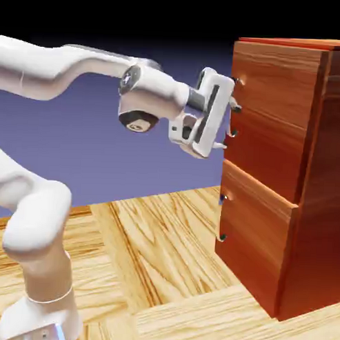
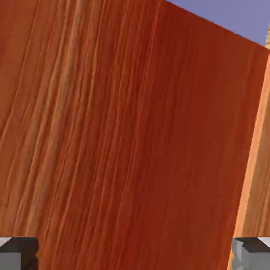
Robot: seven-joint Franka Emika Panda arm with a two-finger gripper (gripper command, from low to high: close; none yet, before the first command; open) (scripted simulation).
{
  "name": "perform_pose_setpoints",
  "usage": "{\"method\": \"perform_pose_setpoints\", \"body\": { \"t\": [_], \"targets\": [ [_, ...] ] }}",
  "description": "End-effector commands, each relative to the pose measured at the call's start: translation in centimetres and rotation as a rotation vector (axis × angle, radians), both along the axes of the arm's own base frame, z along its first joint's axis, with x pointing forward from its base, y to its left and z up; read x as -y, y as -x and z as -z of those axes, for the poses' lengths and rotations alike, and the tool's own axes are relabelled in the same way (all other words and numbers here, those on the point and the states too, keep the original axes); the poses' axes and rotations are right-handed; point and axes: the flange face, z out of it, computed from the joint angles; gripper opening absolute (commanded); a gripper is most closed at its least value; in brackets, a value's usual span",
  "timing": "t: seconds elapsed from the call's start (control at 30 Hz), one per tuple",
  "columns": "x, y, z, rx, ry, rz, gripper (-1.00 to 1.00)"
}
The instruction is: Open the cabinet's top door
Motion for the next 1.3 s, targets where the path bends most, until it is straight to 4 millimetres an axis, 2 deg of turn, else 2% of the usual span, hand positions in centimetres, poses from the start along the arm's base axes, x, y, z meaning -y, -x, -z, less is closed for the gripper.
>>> {"method": "perform_pose_setpoints", "body": {
  "t": [0.0,0.43,0.87,1.1,1.13,1.27],
  "targets": [
    [-0.2,0.1,-0.1,0.014,-0.046,0.020,0.00],
    [-3.4,0.8,-0.7,0.188,-0.650,0.215,0.00],
    [-8.5,-0.1,1.1,0.321,-1.263,0.321,0.00],
    [-11.5,-1.4,3.1,0.365,-1.592,0.353,0.00],
    [-11.5,-1.4,3.1,0.365,-1.592,0.353,0.00],
    [-11.4,-5.4,3.1,0.365,-1.590,0.354,0.00]
  ]
}}
